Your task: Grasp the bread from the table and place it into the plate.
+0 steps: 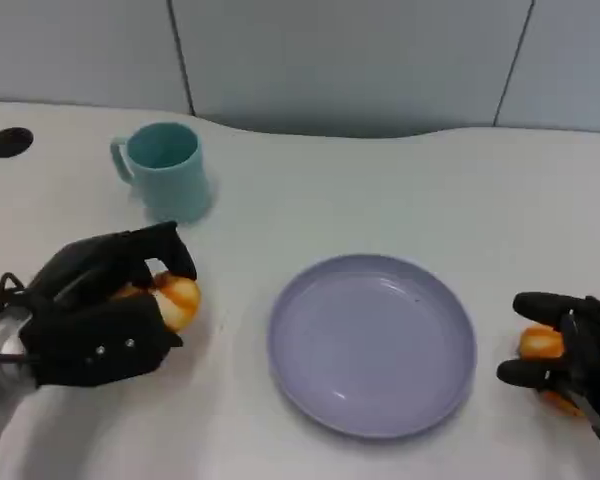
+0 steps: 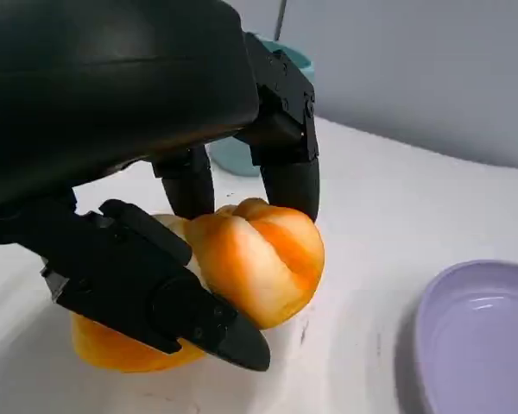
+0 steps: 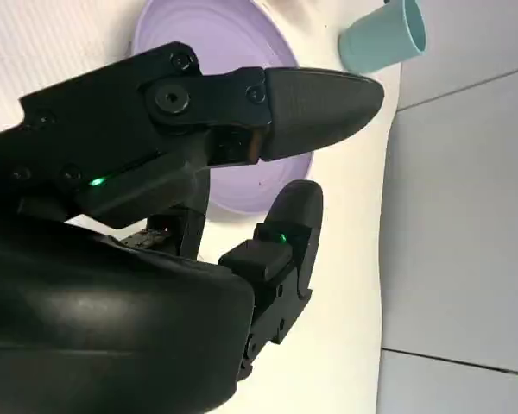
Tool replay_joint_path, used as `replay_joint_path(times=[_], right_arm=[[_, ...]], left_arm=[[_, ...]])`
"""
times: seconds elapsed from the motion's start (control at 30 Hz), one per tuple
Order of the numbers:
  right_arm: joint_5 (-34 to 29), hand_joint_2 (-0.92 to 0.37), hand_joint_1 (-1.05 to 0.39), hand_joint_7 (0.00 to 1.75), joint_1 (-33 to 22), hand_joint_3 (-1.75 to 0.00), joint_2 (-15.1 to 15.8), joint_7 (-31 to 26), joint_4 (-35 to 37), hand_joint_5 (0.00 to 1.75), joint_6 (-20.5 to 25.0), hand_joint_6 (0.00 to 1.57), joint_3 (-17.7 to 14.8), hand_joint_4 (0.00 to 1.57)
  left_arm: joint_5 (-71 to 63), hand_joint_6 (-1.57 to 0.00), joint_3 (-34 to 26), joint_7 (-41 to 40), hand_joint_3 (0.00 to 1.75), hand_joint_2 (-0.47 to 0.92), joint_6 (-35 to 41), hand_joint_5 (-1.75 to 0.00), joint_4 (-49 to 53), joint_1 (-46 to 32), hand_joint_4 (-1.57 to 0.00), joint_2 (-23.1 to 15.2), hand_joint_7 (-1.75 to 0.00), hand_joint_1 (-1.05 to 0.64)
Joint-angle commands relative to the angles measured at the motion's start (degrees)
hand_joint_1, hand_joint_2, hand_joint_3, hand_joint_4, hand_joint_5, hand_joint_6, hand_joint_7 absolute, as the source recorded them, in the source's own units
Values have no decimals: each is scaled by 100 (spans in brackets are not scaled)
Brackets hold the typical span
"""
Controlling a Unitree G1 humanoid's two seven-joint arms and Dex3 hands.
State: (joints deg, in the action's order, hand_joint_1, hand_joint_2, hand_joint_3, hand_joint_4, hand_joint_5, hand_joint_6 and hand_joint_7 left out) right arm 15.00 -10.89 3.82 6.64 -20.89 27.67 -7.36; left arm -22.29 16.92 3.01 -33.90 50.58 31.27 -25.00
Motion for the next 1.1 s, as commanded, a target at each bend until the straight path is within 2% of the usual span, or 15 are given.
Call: replay_joint_path(times=[0.03, 0.23, 0.43, 0.63, 0.83, 1.1], right_arm=[[-17, -92, -33, 85, 7, -43, 11, -76, -12, 108, 29, 44, 0, 49], [-24, -92, -33, 85, 23, -43, 29, -69, 34, 107, -16, 44, 20, 50], [-62, -92, -33, 84, 45, -42, 24, -104, 38, 107, 23, 44, 43, 50], [-53, -92, -32, 84, 56, -42, 27, -88, 65, 107, -3, 44, 40, 51], [-51, -92, -32, 84, 72, -43, 38, -59, 101, 108, -36, 44, 34, 50], [-75, -92, -32, 83, 96, -43, 26, -81, 124, 107, -46, 44, 45, 49]], left_arm=[[412, -44, -244, 415, 25, 84, -455, -175, -559, -110, -67, -77, -175, -15], [470, -45, -249, 623, 25, 84, -740, -175, -934, -40, -68, 30, -175, -16], [548, -46, -131, 1102, 22, 83, -933, -175, -1026, 249, -70, 321, -175, -12], [345, -49, 81, 1246, 21, 82, -1296, -175, -693, 741, -76, 654, -175, -10], [158, -52, 469, 1498, 24, 83, -1630, -175, -112, 1381, -80, 1148, -175, -12], [-497, -59, 862, 1230, 30, 82, -1768, -175, 528, 1944, -84, 1519, -175, -16]])
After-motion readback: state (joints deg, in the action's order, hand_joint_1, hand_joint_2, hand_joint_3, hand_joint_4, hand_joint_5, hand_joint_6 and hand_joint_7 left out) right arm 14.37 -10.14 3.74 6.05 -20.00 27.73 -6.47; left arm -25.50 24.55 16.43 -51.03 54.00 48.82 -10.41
